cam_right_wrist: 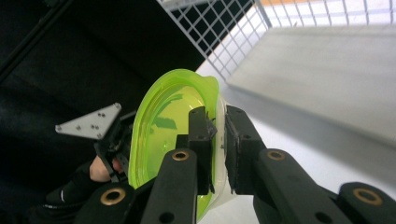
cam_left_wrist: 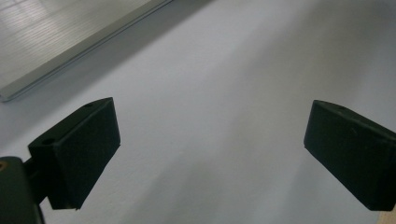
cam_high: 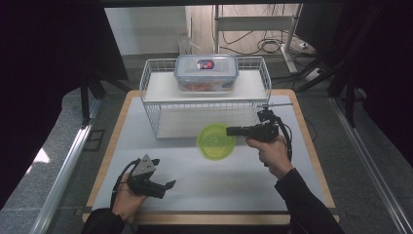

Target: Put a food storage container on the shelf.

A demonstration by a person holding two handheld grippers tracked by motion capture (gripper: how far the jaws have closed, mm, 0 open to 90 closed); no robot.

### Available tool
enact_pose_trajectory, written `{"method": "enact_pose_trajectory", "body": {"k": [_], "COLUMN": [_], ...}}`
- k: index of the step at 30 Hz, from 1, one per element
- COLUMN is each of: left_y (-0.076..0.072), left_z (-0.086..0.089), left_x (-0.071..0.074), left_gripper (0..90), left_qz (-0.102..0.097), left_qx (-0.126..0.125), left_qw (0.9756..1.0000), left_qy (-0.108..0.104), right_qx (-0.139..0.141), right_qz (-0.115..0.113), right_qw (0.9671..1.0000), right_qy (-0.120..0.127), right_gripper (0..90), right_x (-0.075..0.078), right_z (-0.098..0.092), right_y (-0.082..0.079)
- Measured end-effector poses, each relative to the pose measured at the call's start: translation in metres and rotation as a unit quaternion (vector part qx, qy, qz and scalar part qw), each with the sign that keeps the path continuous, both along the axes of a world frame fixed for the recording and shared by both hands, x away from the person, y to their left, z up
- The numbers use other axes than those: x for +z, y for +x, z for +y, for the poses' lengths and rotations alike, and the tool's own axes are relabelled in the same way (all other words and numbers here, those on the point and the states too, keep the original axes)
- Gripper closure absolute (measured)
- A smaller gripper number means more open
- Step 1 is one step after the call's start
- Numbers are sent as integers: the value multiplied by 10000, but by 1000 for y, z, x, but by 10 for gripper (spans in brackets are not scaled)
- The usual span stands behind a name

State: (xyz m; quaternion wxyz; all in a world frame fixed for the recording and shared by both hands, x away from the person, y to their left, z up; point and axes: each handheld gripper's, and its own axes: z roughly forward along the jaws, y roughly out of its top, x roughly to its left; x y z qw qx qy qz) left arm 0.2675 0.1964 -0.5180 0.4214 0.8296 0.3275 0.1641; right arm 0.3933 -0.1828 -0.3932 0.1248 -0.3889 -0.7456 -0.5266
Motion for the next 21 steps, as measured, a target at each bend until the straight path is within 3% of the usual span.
{"method": "enact_pose_trajectory", "body": {"k": [21], "left_y": [1], "left_z": [0], "left_x": [0], "left_gripper": [34], "left_qz": [2], "left_qx": [12], "left_qw": [10000], "left_qy": [-13], "right_qx": [-364], "right_qz": [-346], "right_qw": [9980], "right_qy": [395], "right_gripper": [824], "right_x": [76], "right_z": [-9], "right_y": [22]}}
